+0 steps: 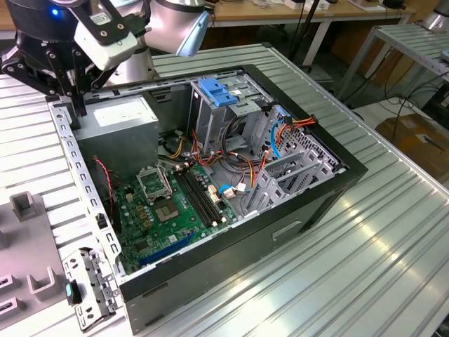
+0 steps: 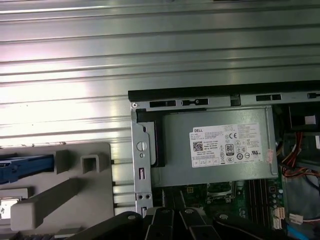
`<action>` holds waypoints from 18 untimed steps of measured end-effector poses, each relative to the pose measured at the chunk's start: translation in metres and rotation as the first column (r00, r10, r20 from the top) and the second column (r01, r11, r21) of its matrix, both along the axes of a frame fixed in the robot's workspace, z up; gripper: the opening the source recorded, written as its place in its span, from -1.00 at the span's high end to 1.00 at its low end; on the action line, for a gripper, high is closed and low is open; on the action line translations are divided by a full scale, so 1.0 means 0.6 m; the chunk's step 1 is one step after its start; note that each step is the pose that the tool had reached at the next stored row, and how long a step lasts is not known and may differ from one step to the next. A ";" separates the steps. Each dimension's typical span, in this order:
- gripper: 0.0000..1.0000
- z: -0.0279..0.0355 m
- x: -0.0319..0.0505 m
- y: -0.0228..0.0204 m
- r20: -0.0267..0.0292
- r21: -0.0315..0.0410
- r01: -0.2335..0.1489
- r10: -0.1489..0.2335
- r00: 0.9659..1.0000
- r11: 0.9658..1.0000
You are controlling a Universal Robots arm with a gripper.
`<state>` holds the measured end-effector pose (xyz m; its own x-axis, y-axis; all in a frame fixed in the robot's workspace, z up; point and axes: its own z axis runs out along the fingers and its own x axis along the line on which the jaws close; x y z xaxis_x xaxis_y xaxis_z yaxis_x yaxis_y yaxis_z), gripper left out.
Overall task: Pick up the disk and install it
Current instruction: 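Reach for the disk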
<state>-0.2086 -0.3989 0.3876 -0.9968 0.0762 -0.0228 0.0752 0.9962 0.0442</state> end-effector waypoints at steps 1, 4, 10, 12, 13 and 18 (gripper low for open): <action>0.79 0.000 -0.001 0.0000 0.000 0.000 0.000 0.000 1.000 1.000; 0.79 0.000 -0.007 0.0000 0.000 0.000 0.000 0.000 1.000 1.000; 0.79 0.000 -0.016 0.0000 0.000 0.000 0.000 0.000 1.000 1.000; 0.79 0.000 -0.020 0.0000 0.000 0.000 0.000 0.000 1.000 1.000; 0.79 0.000 -0.022 0.0000 0.000 0.000 0.000 0.000 1.000 1.000; 0.79 0.000 -0.028 0.0000 0.000 0.000 0.000 0.000 1.000 1.000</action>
<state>-0.2252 -0.3990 0.3876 -0.9968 0.0761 -0.0228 0.0750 0.9962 0.0442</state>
